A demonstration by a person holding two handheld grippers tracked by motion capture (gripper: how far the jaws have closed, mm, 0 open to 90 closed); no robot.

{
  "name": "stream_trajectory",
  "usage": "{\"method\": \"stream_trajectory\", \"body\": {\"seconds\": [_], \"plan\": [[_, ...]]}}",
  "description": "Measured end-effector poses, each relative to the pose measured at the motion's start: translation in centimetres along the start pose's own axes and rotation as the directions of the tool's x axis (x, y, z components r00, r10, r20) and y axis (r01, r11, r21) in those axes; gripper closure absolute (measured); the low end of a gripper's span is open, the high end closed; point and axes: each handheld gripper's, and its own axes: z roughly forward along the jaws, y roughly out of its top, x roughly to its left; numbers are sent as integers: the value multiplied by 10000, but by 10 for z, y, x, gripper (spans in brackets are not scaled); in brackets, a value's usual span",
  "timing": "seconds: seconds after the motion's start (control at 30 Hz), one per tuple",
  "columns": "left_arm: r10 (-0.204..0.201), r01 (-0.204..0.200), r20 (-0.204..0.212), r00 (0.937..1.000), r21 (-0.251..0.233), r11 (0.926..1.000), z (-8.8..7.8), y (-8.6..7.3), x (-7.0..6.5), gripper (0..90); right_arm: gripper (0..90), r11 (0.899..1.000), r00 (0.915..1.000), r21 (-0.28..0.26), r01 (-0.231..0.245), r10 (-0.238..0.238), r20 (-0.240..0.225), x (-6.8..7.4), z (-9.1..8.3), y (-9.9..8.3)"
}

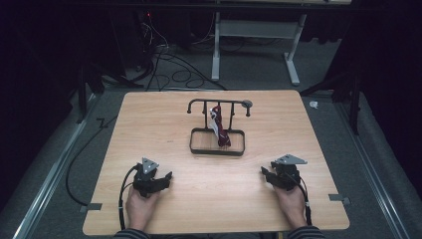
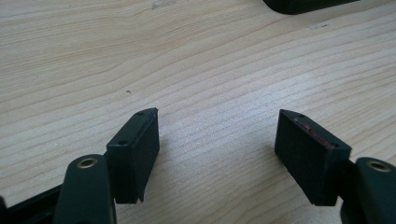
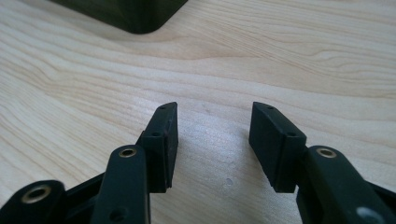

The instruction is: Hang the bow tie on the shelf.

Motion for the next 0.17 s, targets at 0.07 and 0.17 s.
{"method": "stream_trajectory", "body": {"seconds": [0.07, 0.17], "plan": [[-7, 7, -2, 10000, -8, 10000, 0, 0, 0, 312, 525, 10000, 10000, 8, -46, 46, 12, 0, 0, 0], [-10, 10, 16, 10000, 2, 10000, 0, 0, 0, 312, 524, 10000, 10000, 6, -49, 49, 33, 0, 0, 0]]}}
